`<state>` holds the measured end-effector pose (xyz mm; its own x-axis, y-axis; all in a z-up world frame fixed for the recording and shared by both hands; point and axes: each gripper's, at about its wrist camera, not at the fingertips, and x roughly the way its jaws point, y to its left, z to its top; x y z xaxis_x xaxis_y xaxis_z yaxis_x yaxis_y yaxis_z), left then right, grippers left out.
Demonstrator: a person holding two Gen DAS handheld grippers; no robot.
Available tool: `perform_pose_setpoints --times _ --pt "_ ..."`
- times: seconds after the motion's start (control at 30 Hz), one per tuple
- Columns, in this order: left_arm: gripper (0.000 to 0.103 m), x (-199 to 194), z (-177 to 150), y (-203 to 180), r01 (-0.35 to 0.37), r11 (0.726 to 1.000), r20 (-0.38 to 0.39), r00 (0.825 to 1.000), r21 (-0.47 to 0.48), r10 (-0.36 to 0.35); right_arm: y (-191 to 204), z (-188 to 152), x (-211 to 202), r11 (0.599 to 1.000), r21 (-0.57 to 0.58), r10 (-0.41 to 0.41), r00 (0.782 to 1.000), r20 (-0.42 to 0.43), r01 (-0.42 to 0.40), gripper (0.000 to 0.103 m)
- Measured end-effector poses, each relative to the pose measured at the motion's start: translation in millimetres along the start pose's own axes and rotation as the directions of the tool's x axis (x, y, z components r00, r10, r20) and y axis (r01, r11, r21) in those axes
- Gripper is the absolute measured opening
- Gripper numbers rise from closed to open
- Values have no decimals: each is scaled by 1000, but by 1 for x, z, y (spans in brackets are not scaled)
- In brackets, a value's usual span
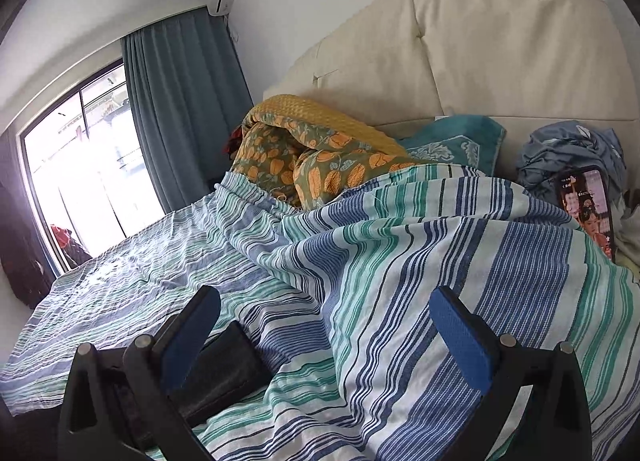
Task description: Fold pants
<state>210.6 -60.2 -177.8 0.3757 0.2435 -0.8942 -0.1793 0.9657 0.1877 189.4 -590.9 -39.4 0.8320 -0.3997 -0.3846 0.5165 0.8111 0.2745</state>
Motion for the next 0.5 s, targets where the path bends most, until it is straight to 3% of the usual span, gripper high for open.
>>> perform_pose_setpoints --times 0.1,0.27,0.37,0.43,0.5 --pt "101 -10 25 31 -32 993 71 997 -116 40 5 -2 0 1000 -12 7 1000 -2 -7 103" --pt "101 -24 105 67 -27 974 231 969 -225 81 17 -9 11 999 -36 31 998 -47 -33 103" --pt "102 -8 155 53 -59 979 272 956 -193 111 27 -15 19 997 -60 53 995 -85 -58 103" --pt "102 12 172 37 -30 992 238 970 -126 59 32 -19 25 995 -73 62 992 -109 -70 103" --pt "102 45 182 9 1 1000 149 989 -29 4 35 -22 28 994 -79 70 990 -124 -80 103"
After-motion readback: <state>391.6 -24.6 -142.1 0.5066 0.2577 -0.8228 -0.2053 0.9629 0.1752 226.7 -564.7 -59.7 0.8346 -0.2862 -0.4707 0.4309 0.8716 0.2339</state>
